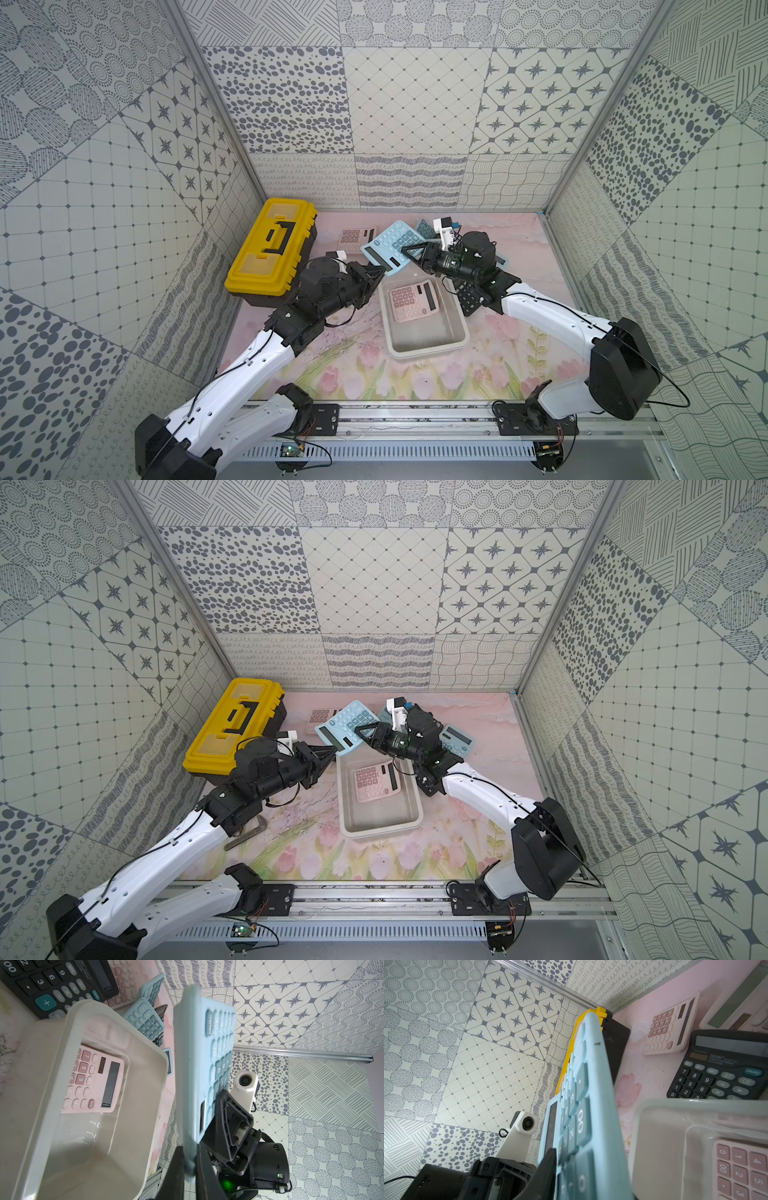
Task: Put the calculator in the storage box
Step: Pick up the calculator from the center of the board.
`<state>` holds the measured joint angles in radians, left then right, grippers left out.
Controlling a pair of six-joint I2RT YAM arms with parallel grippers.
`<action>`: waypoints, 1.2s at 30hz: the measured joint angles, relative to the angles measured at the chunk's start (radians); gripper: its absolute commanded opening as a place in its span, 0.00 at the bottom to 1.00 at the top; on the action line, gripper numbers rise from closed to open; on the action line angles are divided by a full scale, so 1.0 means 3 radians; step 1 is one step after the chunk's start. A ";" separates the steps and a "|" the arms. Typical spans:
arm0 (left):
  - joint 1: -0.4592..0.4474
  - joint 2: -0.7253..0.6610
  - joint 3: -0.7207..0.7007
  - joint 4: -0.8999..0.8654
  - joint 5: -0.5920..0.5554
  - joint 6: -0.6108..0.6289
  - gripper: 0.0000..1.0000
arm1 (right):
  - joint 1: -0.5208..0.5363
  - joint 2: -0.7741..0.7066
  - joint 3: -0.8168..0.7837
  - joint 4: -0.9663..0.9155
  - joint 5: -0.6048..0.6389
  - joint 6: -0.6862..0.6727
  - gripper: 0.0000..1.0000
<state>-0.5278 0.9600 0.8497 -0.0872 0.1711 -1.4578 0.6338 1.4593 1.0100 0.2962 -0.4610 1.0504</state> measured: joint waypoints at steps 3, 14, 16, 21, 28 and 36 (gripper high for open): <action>-0.0018 0.0005 -0.0020 -0.0038 -0.0036 -0.0006 0.01 | -0.0003 -0.0008 -0.0020 0.0099 -0.0009 0.0090 0.08; -0.0023 0.0093 0.0192 -0.0125 -0.0015 0.0201 1.00 | -0.0319 -0.0175 -0.0107 -0.0258 -0.0098 -0.0034 0.04; 0.0004 0.0156 0.0294 -0.0224 0.0032 0.0257 1.00 | -0.0465 -0.0245 -0.0100 -0.0469 -0.0178 -0.0128 0.04; 0.0305 0.0520 0.0748 -0.0521 0.0397 0.0600 1.00 | -0.0847 -0.0332 0.0006 -0.1017 -0.0558 -0.0418 0.04; 0.0843 0.1326 0.1607 -0.1036 0.1298 0.1367 1.00 | -0.1211 -0.0317 0.0111 -0.1596 -0.1245 -0.0802 0.05; 0.1001 0.2075 0.2035 -0.1261 0.2199 0.2033 0.86 | -0.1217 -0.0084 0.0187 -0.1848 -0.1803 -0.1020 0.08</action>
<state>-0.2276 1.5826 1.4601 -0.4656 0.8307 -0.8478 0.2687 1.4342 1.0660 -0.2581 -1.0019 0.7444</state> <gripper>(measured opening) 0.915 0.202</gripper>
